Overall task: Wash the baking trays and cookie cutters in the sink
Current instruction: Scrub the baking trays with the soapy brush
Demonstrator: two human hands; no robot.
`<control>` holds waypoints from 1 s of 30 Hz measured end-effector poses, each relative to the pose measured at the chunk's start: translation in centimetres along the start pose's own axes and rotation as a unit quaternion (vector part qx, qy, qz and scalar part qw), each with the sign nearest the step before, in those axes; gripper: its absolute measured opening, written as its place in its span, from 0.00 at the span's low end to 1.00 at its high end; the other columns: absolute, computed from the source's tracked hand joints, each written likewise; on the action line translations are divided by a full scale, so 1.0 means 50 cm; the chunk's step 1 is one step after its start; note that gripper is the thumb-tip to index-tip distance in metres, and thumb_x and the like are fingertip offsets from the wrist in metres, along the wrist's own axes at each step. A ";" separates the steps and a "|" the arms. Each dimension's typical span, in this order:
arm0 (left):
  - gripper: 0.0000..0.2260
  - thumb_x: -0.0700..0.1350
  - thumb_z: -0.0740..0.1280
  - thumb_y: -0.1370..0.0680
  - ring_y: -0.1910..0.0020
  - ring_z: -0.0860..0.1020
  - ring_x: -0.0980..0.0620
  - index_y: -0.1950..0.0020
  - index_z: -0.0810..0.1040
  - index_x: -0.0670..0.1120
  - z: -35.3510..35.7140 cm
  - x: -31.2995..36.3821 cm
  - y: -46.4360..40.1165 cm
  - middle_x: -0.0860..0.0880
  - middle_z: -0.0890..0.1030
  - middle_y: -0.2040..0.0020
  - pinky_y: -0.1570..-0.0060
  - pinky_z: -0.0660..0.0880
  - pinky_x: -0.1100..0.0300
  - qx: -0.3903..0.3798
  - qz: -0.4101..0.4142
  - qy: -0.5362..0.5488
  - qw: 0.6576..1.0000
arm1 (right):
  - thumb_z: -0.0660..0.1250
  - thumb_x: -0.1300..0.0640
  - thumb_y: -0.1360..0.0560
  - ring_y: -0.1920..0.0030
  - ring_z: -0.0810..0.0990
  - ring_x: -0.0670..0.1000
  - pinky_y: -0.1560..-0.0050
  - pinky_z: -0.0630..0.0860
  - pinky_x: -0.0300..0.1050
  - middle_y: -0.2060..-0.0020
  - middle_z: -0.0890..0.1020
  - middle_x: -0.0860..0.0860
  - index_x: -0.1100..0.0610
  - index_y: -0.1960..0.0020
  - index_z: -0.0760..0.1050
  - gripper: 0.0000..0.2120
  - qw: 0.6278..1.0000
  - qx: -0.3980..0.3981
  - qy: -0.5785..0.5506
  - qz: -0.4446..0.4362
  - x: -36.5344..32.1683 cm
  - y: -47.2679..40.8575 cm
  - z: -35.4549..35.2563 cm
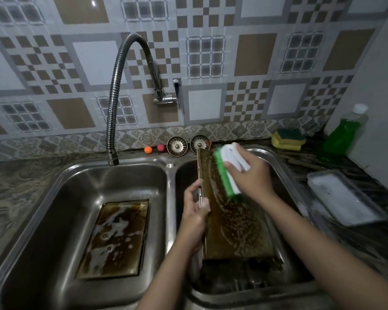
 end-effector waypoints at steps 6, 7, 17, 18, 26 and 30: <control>0.20 0.32 0.60 0.22 0.48 0.80 0.43 0.35 0.69 0.52 -0.058 0.036 -0.027 0.43 0.81 0.42 0.49 0.78 0.47 0.095 0.023 0.084 0.992 | 0.74 0.57 0.29 0.37 0.73 0.35 0.37 0.71 0.34 0.37 0.74 0.36 0.46 0.31 0.70 0.29 0.987 -0.115 -0.105 -0.050 -0.053 0.166 0.080; 0.20 0.32 0.58 0.21 0.45 0.79 0.41 0.34 0.69 0.51 -0.076 0.047 -0.027 0.42 0.79 0.40 0.45 0.76 0.44 0.107 0.035 0.074 0.991 | 0.74 0.58 0.29 0.36 0.72 0.35 0.36 0.70 0.34 0.37 0.74 0.36 0.46 0.30 0.70 0.30 0.985 -0.122 -0.114 -0.036 -0.036 0.188 0.077; 0.21 0.35 0.60 0.21 0.59 0.78 0.44 0.34 0.67 0.55 -0.069 0.052 -0.009 0.42 0.81 0.54 0.55 0.78 0.44 0.026 0.038 -0.151 0.987 | 0.70 0.50 0.26 0.42 0.74 0.35 0.40 0.67 0.29 0.43 0.77 0.39 0.42 0.32 0.70 0.23 0.983 -0.176 -0.046 -0.020 -0.024 0.087 0.043; 0.20 0.33 0.59 0.21 0.63 0.78 0.53 0.34 0.66 0.53 -0.056 0.049 -0.005 0.46 0.81 0.58 0.60 0.78 0.55 0.009 0.036 -0.181 0.983 | 0.69 0.51 0.26 0.45 0.74 0.35 0.42 0.66 0.25 0.46 0.76 0.37 0.45 0.32 0.71 0.23 0.980 -0.191 -0.042 -0.026 -0.040 0.074 0.051; 0.15 0.37 0.62 0.22 0.73 0.69 0.65 0.38 0.65 0.49 0.006 0.050 0.016 0.57 0.68 0.63 0.69 0.65 0.73 -0.054 0.071 -0.385 0.919 | 0.73 0.50 0.30 0.51 0.80 0.42 0.49 0.75 0.40 0.56 0.84 0.42 0.43 0.52 0.83 0.08 0.996 -0.089 0.018 0.024 -0.035 0.026 0.085; 0.18 0.37 0.62 0.22 0.67 0.72 0.66 0.36 0.64 0.53 0.010 0.031 0.021 0.53 0.76 0.50 0.62 0.68 0.72 -0.077 0.072 -0.364 0.925 | 0.72 0.53 0.35 0.58 0.81 0.43 0.56 0.76 0.41 0.61 0.84 0.41 0.44 0.57 0.83 0.07 0.997 -0.002 0.034 0.062 -0.033 0.034 0.067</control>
Point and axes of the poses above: each hand's wrist, its own y-axis away from the middle knuckle, its own z-axis out of the palm, x = y × z, the point moved 5 cm from there along -y, towards the middle knuckle
